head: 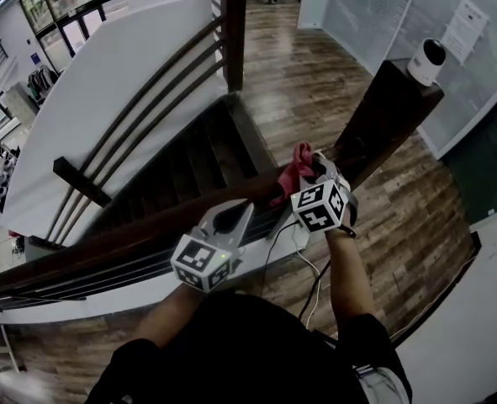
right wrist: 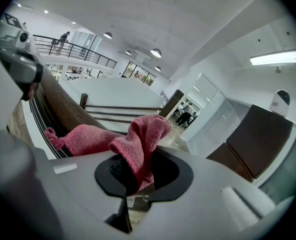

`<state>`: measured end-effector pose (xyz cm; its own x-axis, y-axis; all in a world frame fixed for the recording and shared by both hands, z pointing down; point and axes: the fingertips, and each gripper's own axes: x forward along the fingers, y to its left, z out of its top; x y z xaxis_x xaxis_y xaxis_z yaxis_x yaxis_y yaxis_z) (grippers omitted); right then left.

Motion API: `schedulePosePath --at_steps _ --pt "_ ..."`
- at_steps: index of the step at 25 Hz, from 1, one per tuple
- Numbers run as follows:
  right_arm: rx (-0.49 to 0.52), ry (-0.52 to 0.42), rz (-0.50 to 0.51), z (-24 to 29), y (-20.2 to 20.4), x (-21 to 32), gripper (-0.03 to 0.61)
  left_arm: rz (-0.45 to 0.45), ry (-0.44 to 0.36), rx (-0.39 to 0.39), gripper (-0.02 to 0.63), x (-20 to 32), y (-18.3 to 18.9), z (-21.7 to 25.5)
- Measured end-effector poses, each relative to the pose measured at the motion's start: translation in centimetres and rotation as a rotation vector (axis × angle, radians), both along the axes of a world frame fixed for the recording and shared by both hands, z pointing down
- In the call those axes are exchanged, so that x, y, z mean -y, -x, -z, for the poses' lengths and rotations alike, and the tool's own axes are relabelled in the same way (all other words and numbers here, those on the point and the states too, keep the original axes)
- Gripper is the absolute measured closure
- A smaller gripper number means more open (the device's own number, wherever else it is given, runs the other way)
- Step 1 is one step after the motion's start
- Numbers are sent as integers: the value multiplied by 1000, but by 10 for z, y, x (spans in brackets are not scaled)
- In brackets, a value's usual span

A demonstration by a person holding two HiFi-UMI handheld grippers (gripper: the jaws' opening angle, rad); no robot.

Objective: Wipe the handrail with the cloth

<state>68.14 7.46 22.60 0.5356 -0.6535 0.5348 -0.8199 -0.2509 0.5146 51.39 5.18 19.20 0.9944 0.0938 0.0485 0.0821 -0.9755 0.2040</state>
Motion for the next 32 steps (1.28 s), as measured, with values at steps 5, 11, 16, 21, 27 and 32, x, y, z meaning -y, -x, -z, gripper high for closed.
schedulePosePath --at_steps 5,11,16,21,27,32 --pt "-26 -6 -45 0 -16 -9 532 -24 -1 2 615 -7 1 -1" --pt "-117 21 -83 1 -28 -15 531 -46 -1 9 615 -13 6 -2" --pt "-153 -3 -134 1 -41 -24 532 -13 3 21 615 -6 16 -7" --pt "-146 -98 -188 11 -39 -30 532 82 1 7 615 15 51 1" --pt "-37 -388 34 66 72 28 532 260 12 -45 615 72 121 14" --pt "24 -509 258 94 172 65 532 362 22 -93 615 103 177 20"
